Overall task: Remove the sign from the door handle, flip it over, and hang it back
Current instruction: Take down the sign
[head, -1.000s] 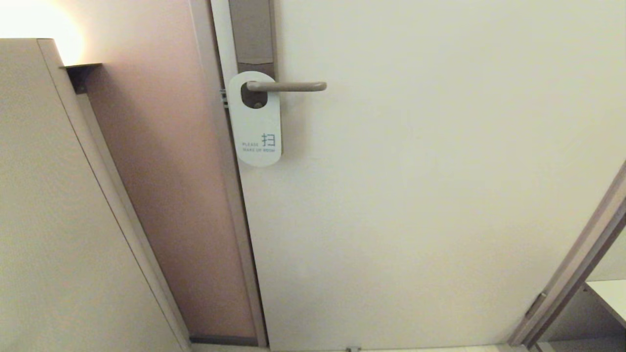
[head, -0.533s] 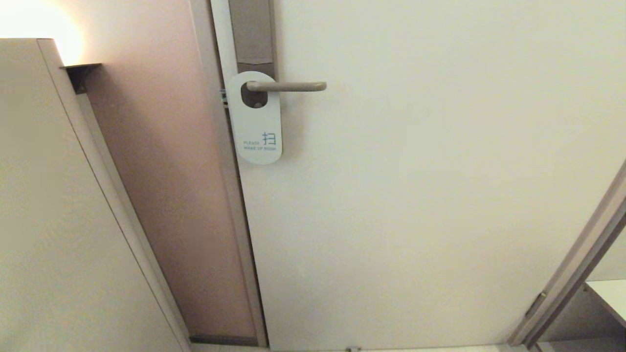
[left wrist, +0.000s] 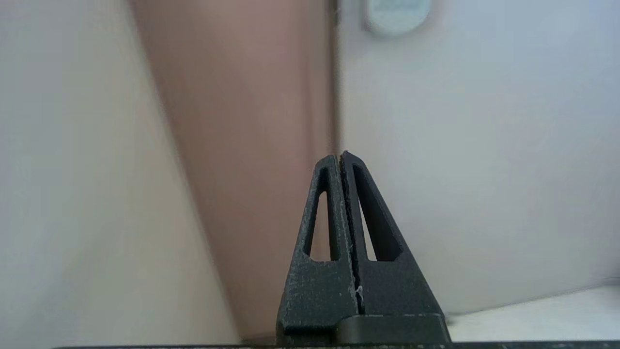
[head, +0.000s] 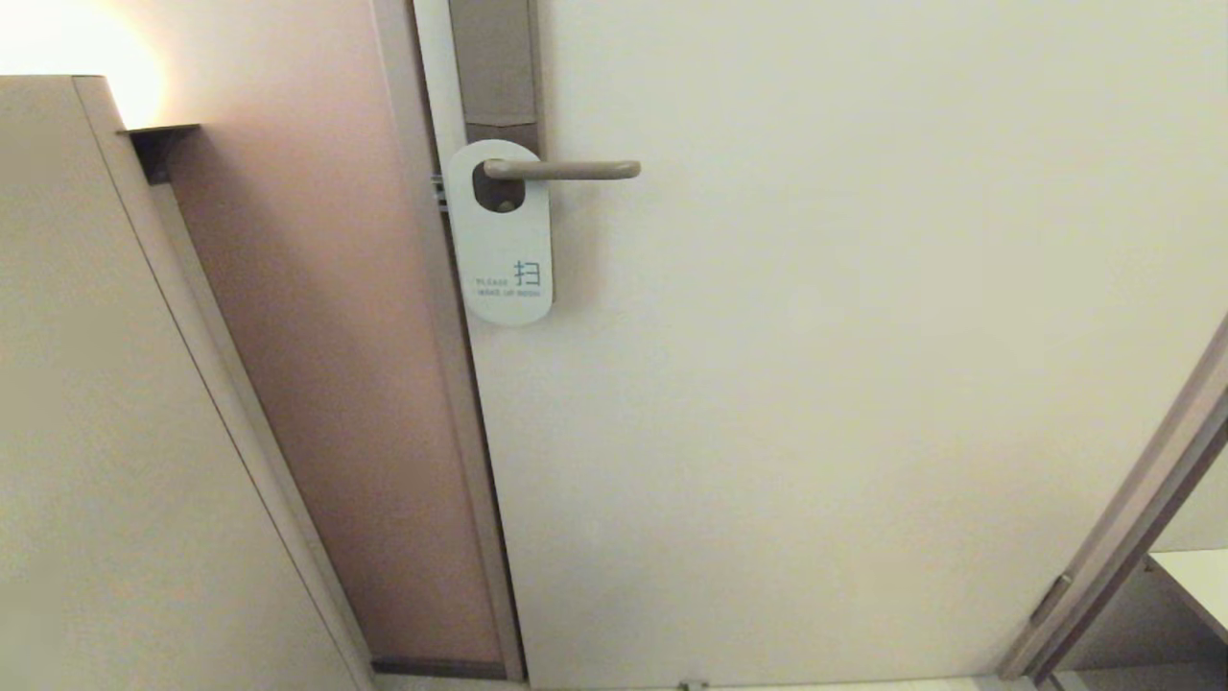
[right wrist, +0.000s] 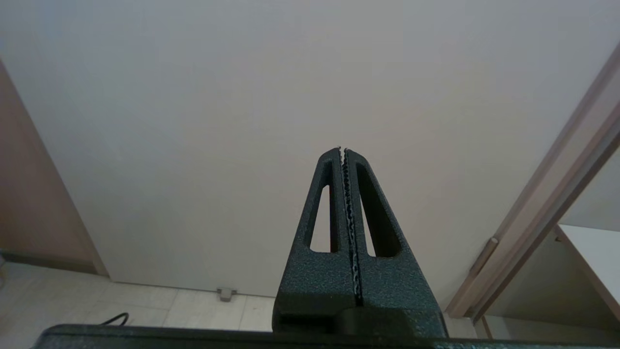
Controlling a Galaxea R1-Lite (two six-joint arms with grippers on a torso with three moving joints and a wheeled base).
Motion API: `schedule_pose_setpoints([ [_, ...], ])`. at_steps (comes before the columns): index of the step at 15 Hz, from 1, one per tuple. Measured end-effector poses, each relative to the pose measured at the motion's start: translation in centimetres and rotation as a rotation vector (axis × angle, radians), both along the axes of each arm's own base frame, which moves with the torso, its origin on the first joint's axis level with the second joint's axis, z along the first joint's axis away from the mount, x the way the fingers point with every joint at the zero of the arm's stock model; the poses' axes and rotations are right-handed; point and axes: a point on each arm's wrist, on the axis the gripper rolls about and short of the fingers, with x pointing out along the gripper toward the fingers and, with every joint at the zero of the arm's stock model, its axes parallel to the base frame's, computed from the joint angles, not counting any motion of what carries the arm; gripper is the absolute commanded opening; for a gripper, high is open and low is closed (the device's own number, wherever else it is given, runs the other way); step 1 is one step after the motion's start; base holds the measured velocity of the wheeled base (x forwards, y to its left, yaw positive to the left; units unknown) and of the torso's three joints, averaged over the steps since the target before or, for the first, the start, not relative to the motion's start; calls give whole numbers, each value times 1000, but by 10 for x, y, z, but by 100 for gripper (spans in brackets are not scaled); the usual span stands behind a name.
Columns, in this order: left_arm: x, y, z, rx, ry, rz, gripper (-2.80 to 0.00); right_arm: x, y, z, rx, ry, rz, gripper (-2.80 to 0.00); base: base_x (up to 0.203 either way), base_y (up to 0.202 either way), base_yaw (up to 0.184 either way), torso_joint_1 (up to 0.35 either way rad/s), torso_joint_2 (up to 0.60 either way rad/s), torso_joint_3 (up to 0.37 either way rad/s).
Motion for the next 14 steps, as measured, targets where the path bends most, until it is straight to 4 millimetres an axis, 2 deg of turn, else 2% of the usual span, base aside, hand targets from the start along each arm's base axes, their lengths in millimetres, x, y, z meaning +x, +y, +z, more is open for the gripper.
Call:
schedule_pose_setpoints([
  [3, 22, -1, 39, -35, 42, -73, -280, 0, 0, 0, 1, 0, 0, -280, 0, 0, 0, 0, 0, 0],
  [5, 41, -5, 56, -39, 88, -98, -280, 0, 0, 0, 0, 0, 0, -280, 0, 0, 0, 0, 0, 0],
  [11, 108, -19, 84, -129, 165, -237, -280, 0, 0, 0, 0, 0, 0, -280, 0, 0, 0, 0, 0, 0],
  [14, 140, -26, 88, -154, 191, -330, -280, 0, 0, 0, 1, 0, 0, -280, 0, 0, 0, 0, 0, 0],
])
